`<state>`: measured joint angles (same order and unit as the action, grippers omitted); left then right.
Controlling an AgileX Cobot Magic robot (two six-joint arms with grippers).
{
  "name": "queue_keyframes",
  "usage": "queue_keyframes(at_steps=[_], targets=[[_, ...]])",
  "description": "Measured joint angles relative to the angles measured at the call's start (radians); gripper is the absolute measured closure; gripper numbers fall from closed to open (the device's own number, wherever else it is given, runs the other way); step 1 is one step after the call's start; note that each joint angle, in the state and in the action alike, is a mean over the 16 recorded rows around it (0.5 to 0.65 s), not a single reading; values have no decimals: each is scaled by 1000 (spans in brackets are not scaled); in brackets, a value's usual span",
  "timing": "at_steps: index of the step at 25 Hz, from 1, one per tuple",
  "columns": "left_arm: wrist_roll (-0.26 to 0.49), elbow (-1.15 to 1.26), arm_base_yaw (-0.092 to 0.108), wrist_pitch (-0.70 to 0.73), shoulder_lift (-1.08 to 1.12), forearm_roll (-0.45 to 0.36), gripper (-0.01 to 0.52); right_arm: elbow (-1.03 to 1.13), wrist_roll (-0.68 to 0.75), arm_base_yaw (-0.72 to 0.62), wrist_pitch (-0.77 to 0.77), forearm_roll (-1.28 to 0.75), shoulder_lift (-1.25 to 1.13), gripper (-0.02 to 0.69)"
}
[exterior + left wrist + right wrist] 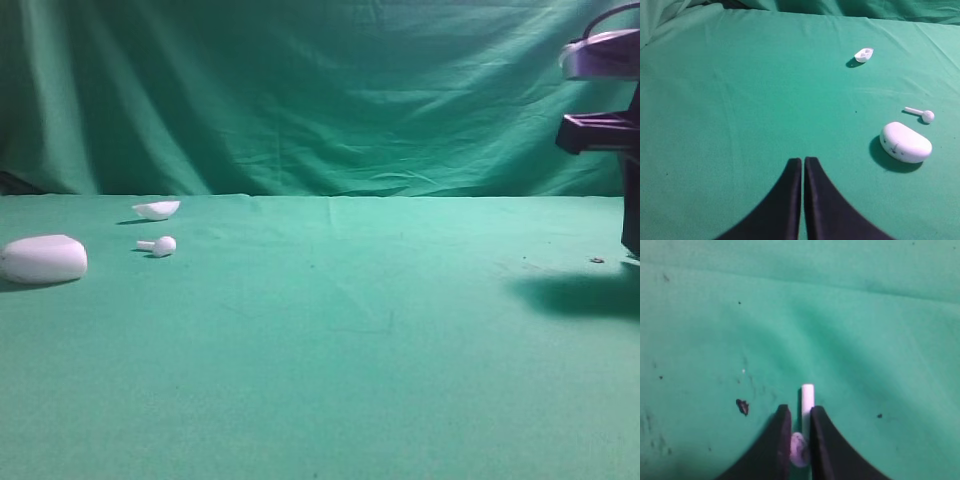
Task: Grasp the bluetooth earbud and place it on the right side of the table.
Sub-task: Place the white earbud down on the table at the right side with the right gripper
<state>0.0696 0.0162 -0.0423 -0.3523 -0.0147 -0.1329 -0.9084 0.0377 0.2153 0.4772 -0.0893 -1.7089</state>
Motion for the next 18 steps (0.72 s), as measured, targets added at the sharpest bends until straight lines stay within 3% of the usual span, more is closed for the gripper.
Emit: queue_keyframes(at_steps=[7,18], targets=[[0,0,0,0,0,0,514,-2,1,0,-47,-4,-49,559],[0,0,0,0,0,0,514,-41,0,0,-13,9,-80,342]])
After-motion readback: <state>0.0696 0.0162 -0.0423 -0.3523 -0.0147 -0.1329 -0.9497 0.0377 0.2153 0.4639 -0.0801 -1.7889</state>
